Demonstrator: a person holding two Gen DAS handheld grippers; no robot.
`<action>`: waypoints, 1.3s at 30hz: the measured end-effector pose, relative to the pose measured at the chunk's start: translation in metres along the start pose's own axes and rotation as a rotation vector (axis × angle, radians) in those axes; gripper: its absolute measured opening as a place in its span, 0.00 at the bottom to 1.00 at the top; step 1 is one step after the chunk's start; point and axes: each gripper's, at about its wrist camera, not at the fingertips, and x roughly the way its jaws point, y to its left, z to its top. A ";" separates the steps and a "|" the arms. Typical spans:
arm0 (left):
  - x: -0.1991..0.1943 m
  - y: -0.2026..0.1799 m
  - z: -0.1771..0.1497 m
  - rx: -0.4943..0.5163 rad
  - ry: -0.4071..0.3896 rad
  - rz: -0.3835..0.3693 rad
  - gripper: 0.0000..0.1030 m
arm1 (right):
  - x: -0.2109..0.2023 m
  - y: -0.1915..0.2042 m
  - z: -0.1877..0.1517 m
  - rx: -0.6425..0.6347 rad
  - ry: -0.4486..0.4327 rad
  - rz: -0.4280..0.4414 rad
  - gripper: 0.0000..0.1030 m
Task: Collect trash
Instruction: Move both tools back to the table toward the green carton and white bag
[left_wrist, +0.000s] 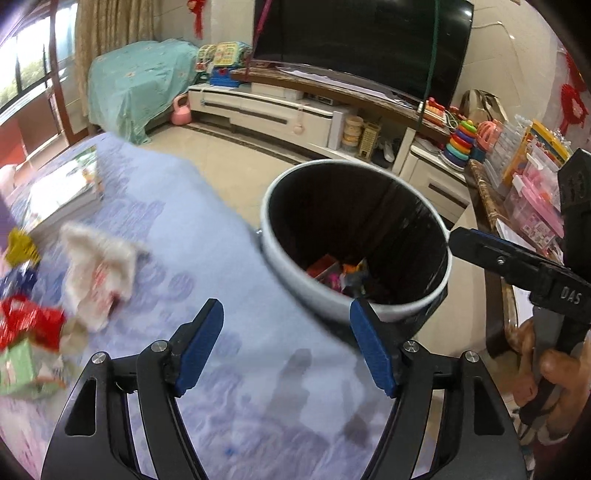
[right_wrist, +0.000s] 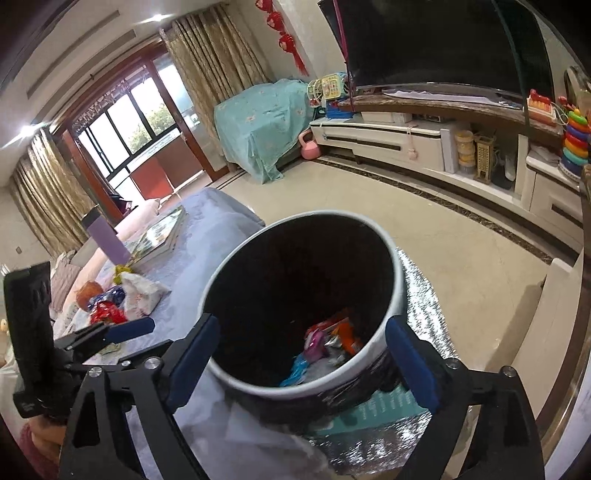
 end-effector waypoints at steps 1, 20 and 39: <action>-0.002 0.002 -0.004 -0.008 0.000 0.002 0.71 | 0.000 0.005 -0.003 -0.004 0.002 0.007 0.91; -0.062 0.086 -0.089 -0.211 -0.020 0.100 0.71 | 0.015 0.089 -0.036 -0.098 0.039 0.110 0.92; -0.087 0.162 -0.129 -0.300 -0.009 0.187 0.74 | 0.056 0.160 -0.059 -0.192 0.116 0.184 0.92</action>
